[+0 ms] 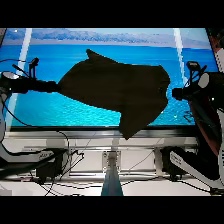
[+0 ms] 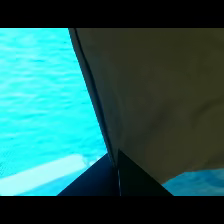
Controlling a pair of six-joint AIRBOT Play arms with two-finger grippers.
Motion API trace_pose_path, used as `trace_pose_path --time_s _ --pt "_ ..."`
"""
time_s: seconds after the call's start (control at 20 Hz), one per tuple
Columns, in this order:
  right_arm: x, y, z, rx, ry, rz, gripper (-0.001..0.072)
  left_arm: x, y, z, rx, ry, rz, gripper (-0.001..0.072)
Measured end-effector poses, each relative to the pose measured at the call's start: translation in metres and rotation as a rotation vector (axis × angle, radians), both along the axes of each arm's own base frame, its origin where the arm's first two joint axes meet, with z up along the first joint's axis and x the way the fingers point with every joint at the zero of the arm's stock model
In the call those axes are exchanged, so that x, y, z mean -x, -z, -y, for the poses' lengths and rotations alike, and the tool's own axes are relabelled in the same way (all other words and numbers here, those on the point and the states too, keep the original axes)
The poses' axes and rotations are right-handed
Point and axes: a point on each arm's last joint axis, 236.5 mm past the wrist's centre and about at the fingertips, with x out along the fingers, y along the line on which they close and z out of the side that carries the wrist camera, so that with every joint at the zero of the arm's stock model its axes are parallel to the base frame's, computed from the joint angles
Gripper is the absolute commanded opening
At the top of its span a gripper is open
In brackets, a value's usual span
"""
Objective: Fold the clothes and pants, and hang the long-sleeved shirts on hangers.
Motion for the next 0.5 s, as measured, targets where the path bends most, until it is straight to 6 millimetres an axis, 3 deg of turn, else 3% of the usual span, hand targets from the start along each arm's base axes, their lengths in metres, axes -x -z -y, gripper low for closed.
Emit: trace_pose_path --time_s 0.15,0.25,0.35,0.5 --pt "0.031 0.022 -0.011 -0.074 0.045 -0.065 0.0301 -0.001 -0.006 0.000 -0.003 0.000 0.015 0.0002" --pt "0.056 0.042 -0.045 -0.217 0.043 -0.116 0.0245 -0.001 -0.008 0.000 -0.003 0.000 0.018 0.0001" --pt "0.077 0.057 -0.085 -0.380 0.047 -0.135 0.0246 -0.001 -0.009 0.001 -0.003 0.000 0.020 0.0002" --pt "0.096 0.076 -0.121 -0.539 0.125 -0.131 0.0249 -0.001 -0.009 0.001 -0.002 0.001 0.021 0.0002"
